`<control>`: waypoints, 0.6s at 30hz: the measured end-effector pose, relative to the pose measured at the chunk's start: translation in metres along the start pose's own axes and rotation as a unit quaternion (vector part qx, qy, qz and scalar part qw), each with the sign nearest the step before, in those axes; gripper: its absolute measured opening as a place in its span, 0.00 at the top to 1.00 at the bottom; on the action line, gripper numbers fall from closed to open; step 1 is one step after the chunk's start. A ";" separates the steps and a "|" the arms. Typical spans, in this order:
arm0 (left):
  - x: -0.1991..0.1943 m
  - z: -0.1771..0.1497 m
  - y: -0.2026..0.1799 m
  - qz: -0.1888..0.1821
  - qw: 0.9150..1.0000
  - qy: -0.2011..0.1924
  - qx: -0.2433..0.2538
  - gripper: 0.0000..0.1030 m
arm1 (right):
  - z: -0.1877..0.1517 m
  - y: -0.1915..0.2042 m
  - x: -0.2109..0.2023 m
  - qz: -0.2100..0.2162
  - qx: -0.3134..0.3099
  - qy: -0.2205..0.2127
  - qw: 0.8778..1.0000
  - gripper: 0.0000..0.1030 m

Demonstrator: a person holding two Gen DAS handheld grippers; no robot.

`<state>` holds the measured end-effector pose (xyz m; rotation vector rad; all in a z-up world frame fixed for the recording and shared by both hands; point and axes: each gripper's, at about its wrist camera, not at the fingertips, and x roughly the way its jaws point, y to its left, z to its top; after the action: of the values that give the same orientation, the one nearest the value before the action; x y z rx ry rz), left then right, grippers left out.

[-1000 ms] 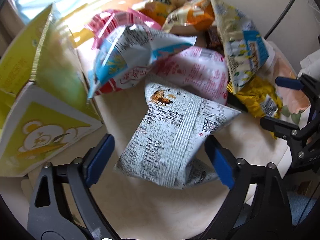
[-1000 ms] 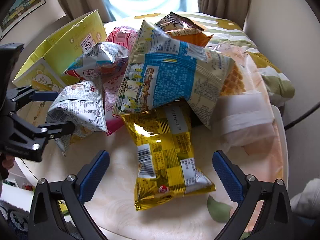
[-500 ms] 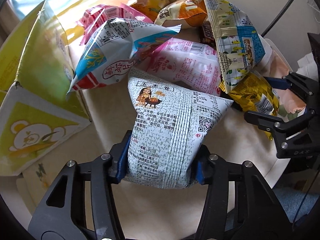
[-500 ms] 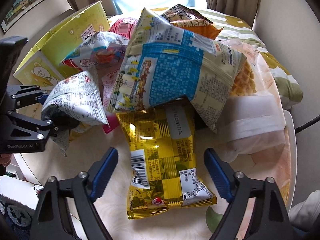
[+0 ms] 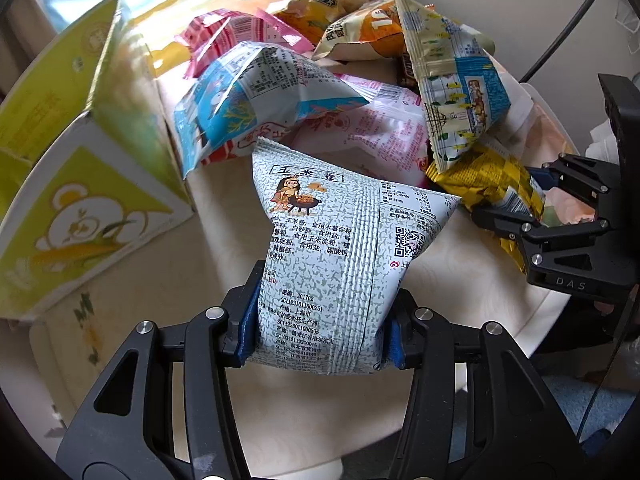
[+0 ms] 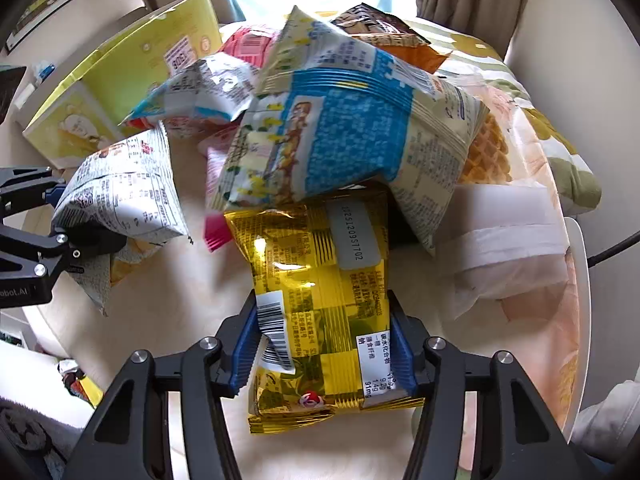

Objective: Organize snacks
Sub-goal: 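Carry both bags over the cardboard box and open both tools to drop them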

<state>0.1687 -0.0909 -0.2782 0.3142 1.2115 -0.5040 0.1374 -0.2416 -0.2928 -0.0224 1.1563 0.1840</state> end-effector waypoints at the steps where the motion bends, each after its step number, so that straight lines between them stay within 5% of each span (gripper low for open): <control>1: -0.003 -0.002 0.002 0.000 1.000 0.000 -0.005 0.56 | -0.001 0.002 -0.002 0.001 -0.005 0.002 1.000 0.50; 18: -0.106 -0.045 0.040 0.070 0.988 -0.057 -0.125 0.56 | 0.040 0.066 -0.020 0.107 -0.140 0.025 0.984 0.51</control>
<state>0.1260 -0.0136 -0.1941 0.1526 1.1179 -0.2411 0.1553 -0.1754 -0.2531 -0.1523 1.1748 0.5378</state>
